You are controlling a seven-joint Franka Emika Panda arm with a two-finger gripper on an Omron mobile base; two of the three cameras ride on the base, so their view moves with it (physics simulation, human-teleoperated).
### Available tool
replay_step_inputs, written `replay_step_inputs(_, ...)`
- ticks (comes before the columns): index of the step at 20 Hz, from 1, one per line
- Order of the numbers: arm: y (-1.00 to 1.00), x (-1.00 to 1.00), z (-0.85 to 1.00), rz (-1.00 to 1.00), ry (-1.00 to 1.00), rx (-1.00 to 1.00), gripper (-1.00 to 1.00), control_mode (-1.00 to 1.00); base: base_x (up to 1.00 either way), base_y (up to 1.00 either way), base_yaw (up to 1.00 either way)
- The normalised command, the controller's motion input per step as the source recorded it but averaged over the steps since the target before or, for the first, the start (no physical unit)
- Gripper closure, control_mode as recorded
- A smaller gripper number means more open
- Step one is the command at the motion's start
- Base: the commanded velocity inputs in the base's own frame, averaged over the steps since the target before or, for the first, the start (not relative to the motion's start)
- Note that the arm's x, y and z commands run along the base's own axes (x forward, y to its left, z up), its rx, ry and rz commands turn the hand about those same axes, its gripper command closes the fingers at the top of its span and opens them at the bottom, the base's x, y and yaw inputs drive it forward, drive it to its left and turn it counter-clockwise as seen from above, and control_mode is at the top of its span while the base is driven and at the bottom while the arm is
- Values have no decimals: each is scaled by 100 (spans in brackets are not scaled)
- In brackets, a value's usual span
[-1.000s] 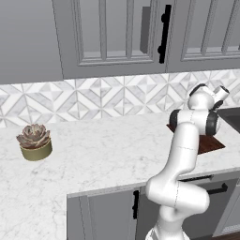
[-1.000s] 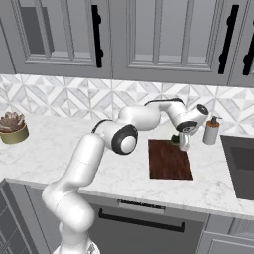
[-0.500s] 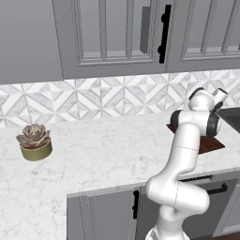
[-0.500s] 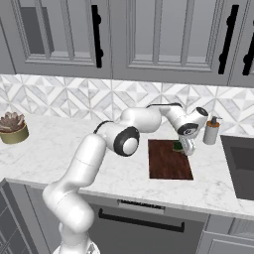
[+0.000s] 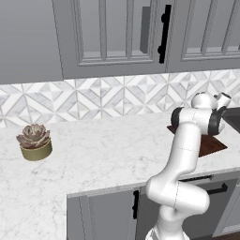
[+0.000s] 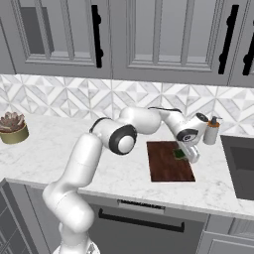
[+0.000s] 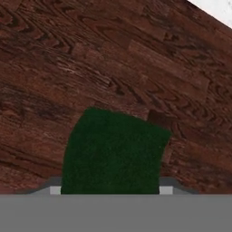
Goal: Pick up the sponge from the counter and clean the cutting board by briefly scrubbing or pressing down on the cutting board. Once finished, release the sponge.
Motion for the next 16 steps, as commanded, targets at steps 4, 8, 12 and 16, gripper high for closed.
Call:
replay_step_inputs(4,0,-72,-29,16,-9,-6,100,-100,0,0,0)
replay_step_inputs(8,0,-68,-23,17,-9,-5,100,-100,0,0,0)
replay_step_inputs(12,0,-55,-4,18,-8,-3,100,-100,0,0,0)
replay_step_inputs(16,0,-49,0,19,-7,-3,100,-100,0,0,0)
